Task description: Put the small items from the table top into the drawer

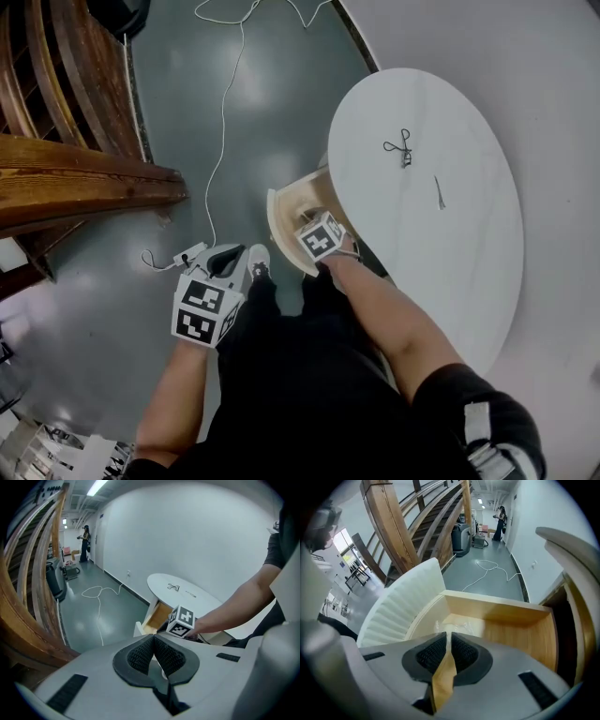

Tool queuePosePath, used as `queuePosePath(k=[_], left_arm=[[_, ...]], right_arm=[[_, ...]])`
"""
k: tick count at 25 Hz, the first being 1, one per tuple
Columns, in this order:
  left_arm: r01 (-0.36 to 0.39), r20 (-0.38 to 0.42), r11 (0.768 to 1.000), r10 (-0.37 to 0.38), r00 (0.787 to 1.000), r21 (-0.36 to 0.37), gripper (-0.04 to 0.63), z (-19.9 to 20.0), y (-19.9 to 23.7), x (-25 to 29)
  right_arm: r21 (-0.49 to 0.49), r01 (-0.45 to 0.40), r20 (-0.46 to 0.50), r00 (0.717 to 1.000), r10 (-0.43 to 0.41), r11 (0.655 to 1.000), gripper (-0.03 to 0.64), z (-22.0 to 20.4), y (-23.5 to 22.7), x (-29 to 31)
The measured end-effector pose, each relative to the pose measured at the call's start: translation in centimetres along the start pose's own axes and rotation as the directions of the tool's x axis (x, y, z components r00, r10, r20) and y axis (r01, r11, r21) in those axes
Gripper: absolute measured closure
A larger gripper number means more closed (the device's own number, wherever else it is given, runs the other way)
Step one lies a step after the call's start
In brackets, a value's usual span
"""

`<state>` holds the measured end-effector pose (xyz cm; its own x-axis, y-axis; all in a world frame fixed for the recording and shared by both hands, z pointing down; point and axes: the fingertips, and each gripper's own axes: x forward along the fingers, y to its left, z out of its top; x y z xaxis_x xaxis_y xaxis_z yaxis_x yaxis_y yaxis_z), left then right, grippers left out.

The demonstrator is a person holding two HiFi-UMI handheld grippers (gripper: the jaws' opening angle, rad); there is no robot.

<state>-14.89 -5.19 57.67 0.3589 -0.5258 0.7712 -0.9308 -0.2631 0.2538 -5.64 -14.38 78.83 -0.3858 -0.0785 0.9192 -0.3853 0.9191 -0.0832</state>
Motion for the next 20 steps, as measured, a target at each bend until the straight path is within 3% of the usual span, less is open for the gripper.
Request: queuePosePath(k=[5,12,17,20], left_arm=[[-0.029,-0.008,0.999,0.029,1.000,-0.033,0.580,-0.6,0.7,-1.0],[-0.032,-0.014,0.998,0.031,0.999,-0.063,0.580,-1.2,0.1,-1.2],[-0.012,-0.014,0.998,0.011,1.000,-0.054,0.580,-1.2,0.1,-1.1],[-0.002,0.000,0.999,0.002,1.000,-0.032,0.580,-0.5,0.2,-1.0]], right_arm=[[-0.056,-0.014,-0.010,1.000,0.014,0.998,0.585,0.8,-0.1,2.8],[-0.053,-0.029,-0.028,0.999,0.027,0.998,0.593,1.4,0.0,4.5],[0.029,-0.036,-0.045,0.998,0.037,0.999,0.592,0.6,0.5,3.7],[0.056,-0.040,0.007,0.999,0.040,0.998,0.592,1.5,0.9,2.1]])
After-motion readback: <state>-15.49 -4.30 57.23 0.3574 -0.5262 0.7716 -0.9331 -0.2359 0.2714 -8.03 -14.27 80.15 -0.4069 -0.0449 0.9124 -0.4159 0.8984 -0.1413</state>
